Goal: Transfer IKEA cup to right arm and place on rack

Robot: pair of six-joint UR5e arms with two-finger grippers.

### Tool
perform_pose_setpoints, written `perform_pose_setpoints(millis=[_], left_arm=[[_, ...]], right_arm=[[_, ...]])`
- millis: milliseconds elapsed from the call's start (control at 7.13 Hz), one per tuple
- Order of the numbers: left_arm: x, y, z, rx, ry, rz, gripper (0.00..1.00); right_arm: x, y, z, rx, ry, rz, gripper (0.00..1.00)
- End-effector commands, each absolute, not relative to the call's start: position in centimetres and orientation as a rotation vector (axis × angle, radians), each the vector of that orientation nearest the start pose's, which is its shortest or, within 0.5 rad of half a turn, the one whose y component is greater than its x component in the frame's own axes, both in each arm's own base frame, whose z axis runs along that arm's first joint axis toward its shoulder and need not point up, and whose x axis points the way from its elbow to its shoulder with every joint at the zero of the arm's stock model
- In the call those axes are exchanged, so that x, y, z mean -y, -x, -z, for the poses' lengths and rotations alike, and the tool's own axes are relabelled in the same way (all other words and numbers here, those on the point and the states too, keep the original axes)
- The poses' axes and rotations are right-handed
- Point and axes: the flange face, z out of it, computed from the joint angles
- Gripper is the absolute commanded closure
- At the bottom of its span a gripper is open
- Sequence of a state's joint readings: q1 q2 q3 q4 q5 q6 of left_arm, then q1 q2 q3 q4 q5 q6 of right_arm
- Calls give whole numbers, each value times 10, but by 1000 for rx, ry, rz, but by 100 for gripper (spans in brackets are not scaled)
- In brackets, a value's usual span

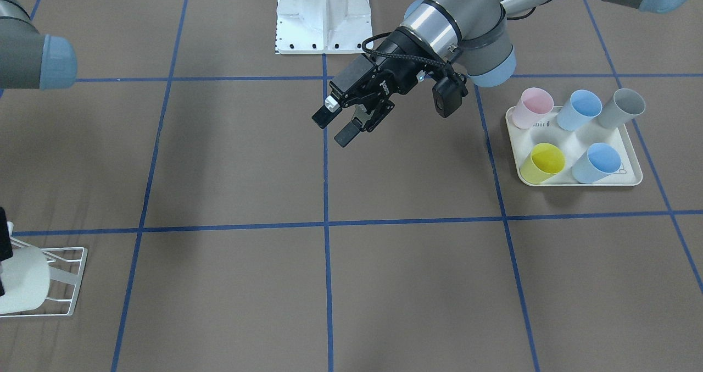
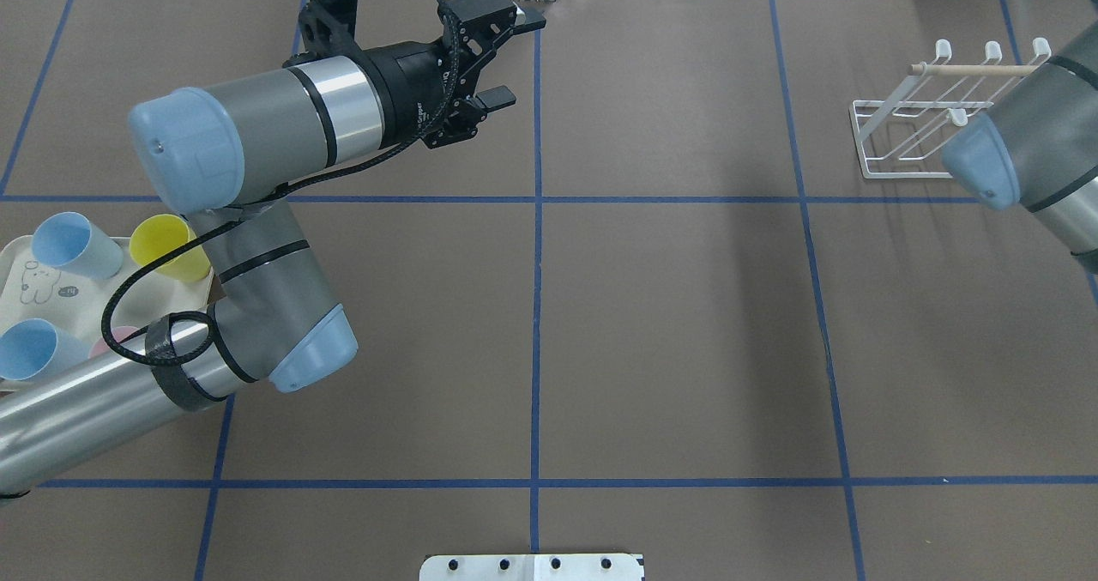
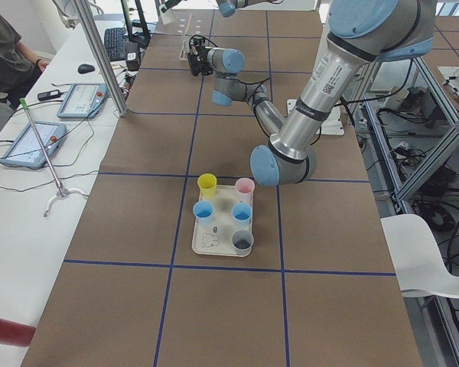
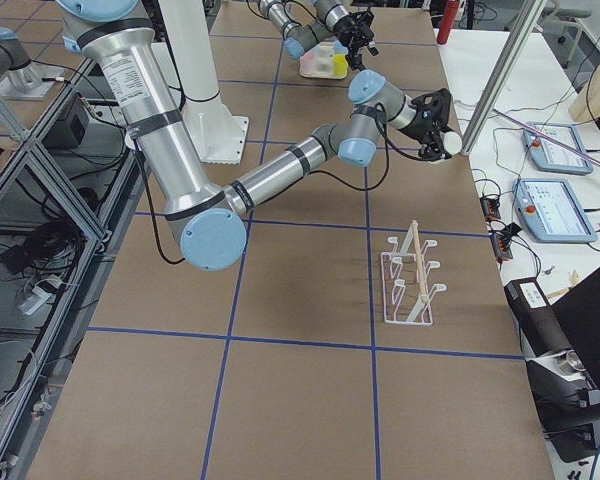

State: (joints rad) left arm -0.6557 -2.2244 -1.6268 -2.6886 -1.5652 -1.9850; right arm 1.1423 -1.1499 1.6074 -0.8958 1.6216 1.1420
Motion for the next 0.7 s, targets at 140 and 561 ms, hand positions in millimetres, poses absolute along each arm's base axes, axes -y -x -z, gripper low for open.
perform_pose_setpoints(millis=[140,561], left_arm=[[490,-419,-126,-1845,-230,759,0],[489,-417,-123,-1852,-229,758,0]], right_arm=[[688,105,-387,638,-808,-531,100],[703,78,-473,582,-891,-441,100]])
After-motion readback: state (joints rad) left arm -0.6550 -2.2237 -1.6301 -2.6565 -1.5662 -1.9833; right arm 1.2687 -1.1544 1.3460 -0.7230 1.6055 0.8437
